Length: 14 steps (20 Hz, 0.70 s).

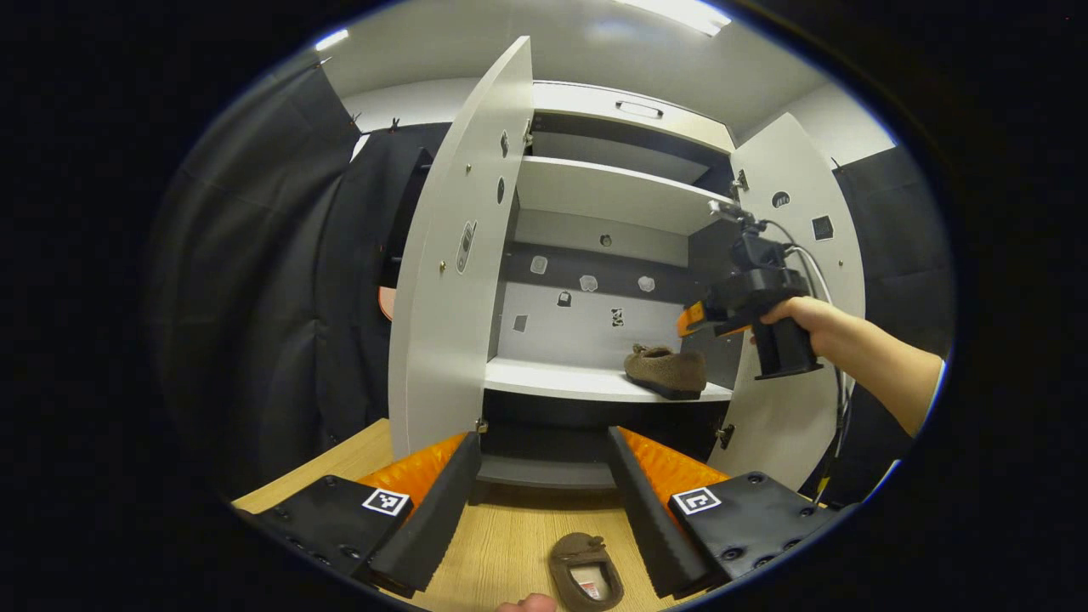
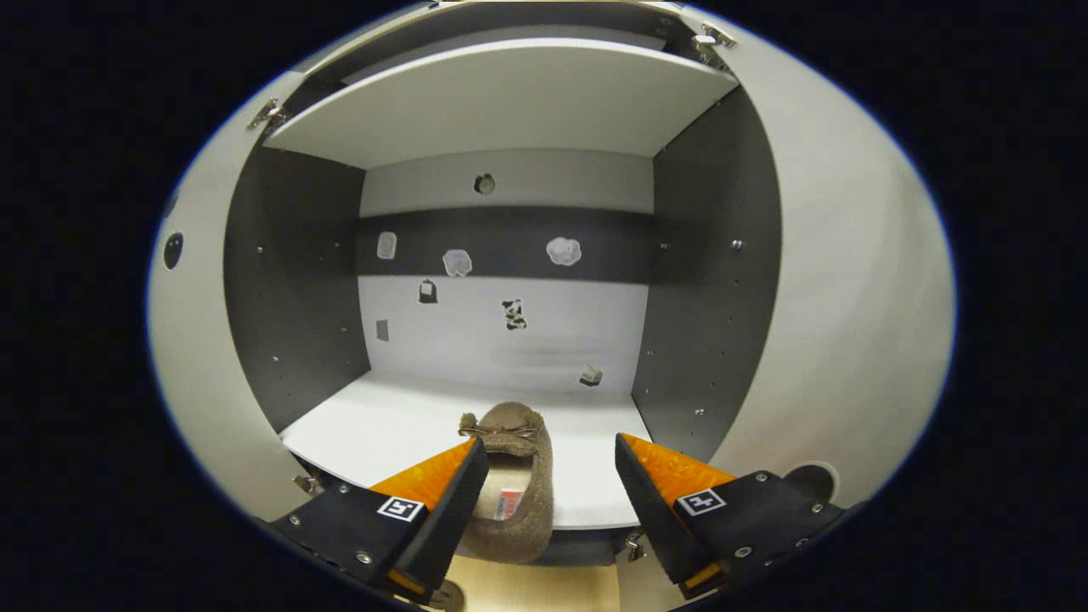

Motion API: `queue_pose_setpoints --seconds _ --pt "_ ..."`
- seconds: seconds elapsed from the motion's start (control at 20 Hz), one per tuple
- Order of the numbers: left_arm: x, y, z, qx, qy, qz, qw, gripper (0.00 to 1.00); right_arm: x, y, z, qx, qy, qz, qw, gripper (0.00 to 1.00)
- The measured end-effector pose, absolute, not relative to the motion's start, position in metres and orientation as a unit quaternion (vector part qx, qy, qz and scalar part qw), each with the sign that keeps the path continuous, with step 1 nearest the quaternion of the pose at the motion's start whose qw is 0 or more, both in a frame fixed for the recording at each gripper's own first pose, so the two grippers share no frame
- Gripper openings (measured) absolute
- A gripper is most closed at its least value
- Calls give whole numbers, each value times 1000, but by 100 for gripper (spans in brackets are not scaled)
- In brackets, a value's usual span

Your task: Grab one shoe with the right hand and put it into the shoe cabinet, grab the other shoe with the left hand and put it into the shoe cabinet; then close the right door with the right hand and the left door with the left hand.

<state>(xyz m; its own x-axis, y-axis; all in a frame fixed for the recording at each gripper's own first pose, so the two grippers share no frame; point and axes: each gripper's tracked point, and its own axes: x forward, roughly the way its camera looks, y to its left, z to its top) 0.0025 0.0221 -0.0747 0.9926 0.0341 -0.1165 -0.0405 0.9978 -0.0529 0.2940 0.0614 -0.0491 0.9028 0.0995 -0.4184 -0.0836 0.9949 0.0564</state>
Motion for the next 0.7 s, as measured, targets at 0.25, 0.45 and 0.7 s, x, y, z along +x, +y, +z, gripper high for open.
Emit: queue_pose_setpoints --seconds 0.25,0.45,0.7 --pt "2 21 -76 -33 56 16 998 96 220 59 -16 42 151 65 985 92" --pt "4 14 -86 -32 67 6 997 96 161 50 -17 38 114 62 991 92" --pt "2 -2 -118 -31 103 -11 994 96 100 36 -33 35 78 44 995 92"
